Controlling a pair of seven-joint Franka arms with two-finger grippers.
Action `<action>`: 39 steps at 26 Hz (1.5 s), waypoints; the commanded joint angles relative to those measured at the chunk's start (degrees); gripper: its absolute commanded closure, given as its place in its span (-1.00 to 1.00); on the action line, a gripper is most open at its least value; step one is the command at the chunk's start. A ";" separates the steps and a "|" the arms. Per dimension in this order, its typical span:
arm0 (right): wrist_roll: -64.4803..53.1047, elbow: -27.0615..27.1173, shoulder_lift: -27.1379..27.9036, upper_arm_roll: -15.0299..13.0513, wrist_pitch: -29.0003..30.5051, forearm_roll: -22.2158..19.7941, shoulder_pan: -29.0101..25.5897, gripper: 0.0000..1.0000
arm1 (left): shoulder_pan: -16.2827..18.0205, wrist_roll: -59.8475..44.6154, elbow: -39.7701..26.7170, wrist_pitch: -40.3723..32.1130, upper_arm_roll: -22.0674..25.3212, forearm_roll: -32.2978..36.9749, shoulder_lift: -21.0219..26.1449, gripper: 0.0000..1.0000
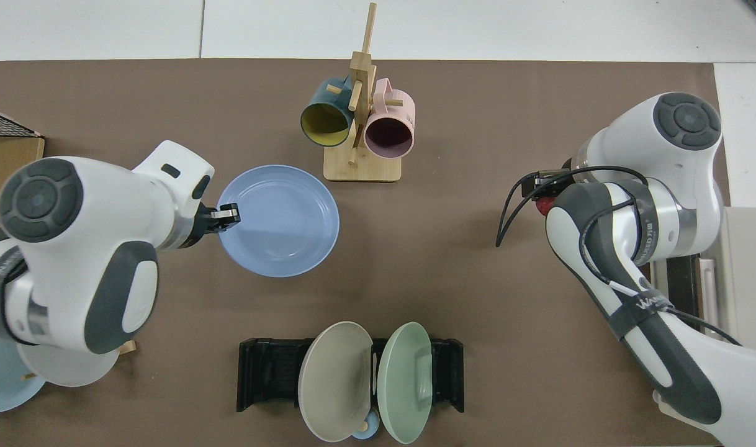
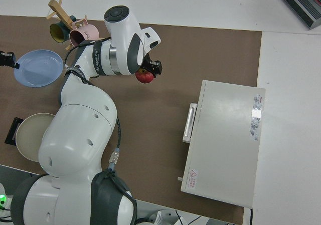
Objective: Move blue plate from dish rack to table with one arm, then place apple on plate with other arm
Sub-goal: 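Lower the blue plate onto the table center and open the left gripper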
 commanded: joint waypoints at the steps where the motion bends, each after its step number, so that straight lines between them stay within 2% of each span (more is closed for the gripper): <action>1: -1.04 -0.65 -1.38 0.52 -1.27 -0.48 -0.73 1.00 | -3.10 -5.91 -2.56 10.75 -1.98 -1.06 4.98 1.00; 5: -0.78 -0.65 -1.38 0.52 -1.27 -0.48 -0.55 1.00 | -5.39 -7.41 -4.41 12.08 -2.16 -1.06 5.16 1.00; 10: -0.78 -0.83 -1.47 0.61 -1.27 -0.48 -0.64 1.00 | -7.76 -7.59 -9.76 15.86 -2.34 -1.06 4.64 1.00; 28: -1.22 -1.62 -2.00 0.61 -1.27 -0.48 -0.81 1.00 | -8.91 -7.06 -11.36 20.34 -2.86 -1.06 5.42 0.98; 30: -1.22 -1.71 -2.00 0.61 -1.27 -0.48 -0.81 1.00 | -8.91 -6.62 -11.36 20.43 -2.86 -1.06 5.51 0.38; 35: -1.22 -1.80 -2.08 0.61 -1.27 -0.39 -0.73 1.00 | -8.91 -6.18 -11.18 20.35 -2.78 -1.06 5.51 -0.83; 36: -1.13 -1.71 -2.08 0.61 -1.27 -0.39 -0.73 1.00 | -8.91 -6.27 -11.18 20.35 -2.78 -0.72 5.51 -0.98; 39: -1.04 -1.80 -2.08 0.61 -1.27 -0.39 -0.55 1.00 | -8.82 -6.53 -10.75 19.73 -2.51 -0.01 5.60 -0.99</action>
